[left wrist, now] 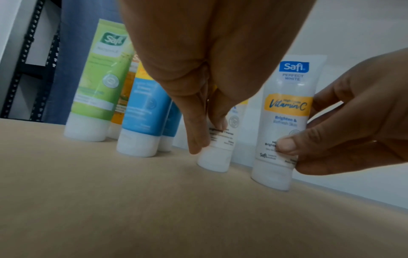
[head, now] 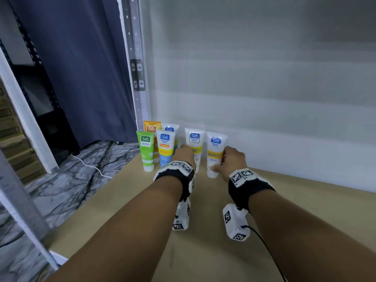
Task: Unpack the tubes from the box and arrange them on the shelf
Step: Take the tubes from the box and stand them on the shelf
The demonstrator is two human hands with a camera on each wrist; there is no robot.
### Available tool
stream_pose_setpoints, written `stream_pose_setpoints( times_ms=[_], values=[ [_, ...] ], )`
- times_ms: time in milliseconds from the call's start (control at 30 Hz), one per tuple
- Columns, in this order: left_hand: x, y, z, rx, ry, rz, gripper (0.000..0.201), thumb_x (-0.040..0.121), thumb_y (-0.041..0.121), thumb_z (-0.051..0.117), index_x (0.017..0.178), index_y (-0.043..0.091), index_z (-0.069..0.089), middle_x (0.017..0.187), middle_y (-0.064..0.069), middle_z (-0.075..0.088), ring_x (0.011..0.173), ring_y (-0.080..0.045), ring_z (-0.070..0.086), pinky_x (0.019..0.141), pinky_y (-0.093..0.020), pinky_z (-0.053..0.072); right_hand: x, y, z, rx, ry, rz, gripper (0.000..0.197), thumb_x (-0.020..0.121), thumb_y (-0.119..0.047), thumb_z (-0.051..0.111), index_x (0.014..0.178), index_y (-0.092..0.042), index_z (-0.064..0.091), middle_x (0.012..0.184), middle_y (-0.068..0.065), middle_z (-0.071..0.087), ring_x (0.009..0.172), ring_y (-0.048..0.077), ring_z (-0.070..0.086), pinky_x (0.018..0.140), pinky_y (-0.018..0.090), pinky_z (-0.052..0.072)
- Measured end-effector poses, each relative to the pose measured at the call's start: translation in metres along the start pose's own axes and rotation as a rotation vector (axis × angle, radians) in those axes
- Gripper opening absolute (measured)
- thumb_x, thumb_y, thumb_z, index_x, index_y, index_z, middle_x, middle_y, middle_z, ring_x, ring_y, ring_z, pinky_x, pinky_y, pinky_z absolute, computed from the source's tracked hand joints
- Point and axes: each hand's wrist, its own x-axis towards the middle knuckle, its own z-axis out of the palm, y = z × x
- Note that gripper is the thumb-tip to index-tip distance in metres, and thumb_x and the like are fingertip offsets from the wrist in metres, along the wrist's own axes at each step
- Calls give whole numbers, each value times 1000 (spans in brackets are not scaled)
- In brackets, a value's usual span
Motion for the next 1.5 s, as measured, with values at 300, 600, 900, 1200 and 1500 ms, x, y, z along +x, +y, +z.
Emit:
stream_pose_setpoints(
  times_ms=[300, 600, 900, 1200, 1500],
  values=[
    [15, 6, 2, 42, 0, 29, 39, 95, 14, 55, 127, -3, 42, 129, -16, 53, 121, -30, 53, 93, -32, 46, 20, -3, 3, -3, -12, 25, 46, 71, -25, 83, 108, -13, 58, 110, 7, 68, 99, 26, 65, 89, 34, 51],
    [-12, -3, -2, -37, -96, 7, 32, 95, 10, 55, 125, 0, 52, 128, -17, 58, 118, -30, 57, 93, -33, 48, -14, -10, -1, -83, -48, 133, 44, 79, -24, 76, 114, -4, 57, 117, 14, 63, 108, 29, 62, 77, 25, 44],
    [-111, -43, -30, -132, -104, 54, 32, 96, 18, 50, 127, 8, 49, 128, -18, 51, 117, -33, 53, 93, -35, 44, -113, -42, -6, -18, -105, 51, 38, 75, -22, 74, 108, -7, 64, 111, 10, 64, 97, 23, 63, 75, 22, 45],
    [-265, -105, -42, -178, 48, 112, 27, 93, 23, 54, 114, 8, 59, 112, -17, 64, 109, -34, 58, 89, -39, 50, -263, -85, 11, 2, -204, -119, 30, 79, -20, 71, 107, -10, 66, 100, 8, 70, 97, 24, 65, 89, 28, 50],
    [-373, -217, 37, -145, -33, 20, 24, 89, 18, 55, 111, 10, 57, 107, -16, 65, 102, -35, 62, 82, -40, 52, -368, -84, 109, -67, -437, -246, 21, 79, -23, 69, 96, -9, 71, 92, 10, 71, 89, 27, 66, 84, 35, 54]
  ],
)
